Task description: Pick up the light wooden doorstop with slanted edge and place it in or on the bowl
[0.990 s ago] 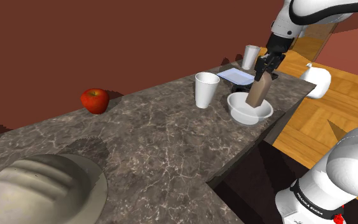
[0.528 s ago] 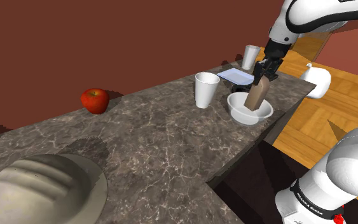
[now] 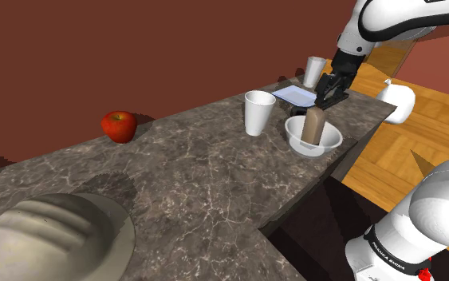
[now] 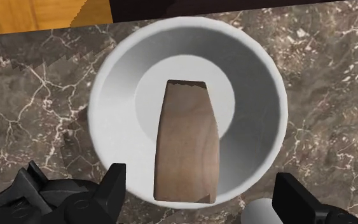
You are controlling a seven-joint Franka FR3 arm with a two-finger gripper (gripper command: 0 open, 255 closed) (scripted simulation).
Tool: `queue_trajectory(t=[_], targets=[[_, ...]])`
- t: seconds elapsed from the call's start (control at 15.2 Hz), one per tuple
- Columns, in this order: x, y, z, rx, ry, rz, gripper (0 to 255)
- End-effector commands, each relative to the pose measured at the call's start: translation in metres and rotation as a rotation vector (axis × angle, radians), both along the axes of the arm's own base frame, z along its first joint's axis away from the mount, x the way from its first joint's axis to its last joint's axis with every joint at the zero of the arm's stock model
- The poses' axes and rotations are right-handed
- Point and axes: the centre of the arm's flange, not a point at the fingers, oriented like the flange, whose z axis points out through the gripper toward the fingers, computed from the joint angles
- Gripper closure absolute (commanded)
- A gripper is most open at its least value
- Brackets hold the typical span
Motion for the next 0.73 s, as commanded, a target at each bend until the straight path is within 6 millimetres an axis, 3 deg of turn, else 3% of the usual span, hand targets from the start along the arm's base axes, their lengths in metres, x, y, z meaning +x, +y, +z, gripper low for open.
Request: queue_trajectory(t=[0.0,0.07,0.33,0.66], targets=[[0.0,0.0,0.0,0.0,0.0,0.0,0],[0.0,0.0,0.0,0.0,0.0,0.0,0],[-0.003,0.0,0.05,0.0,0.0,0.0,0],[-0.003,0.0,0.05,0.0,0.0,0.0,0]])
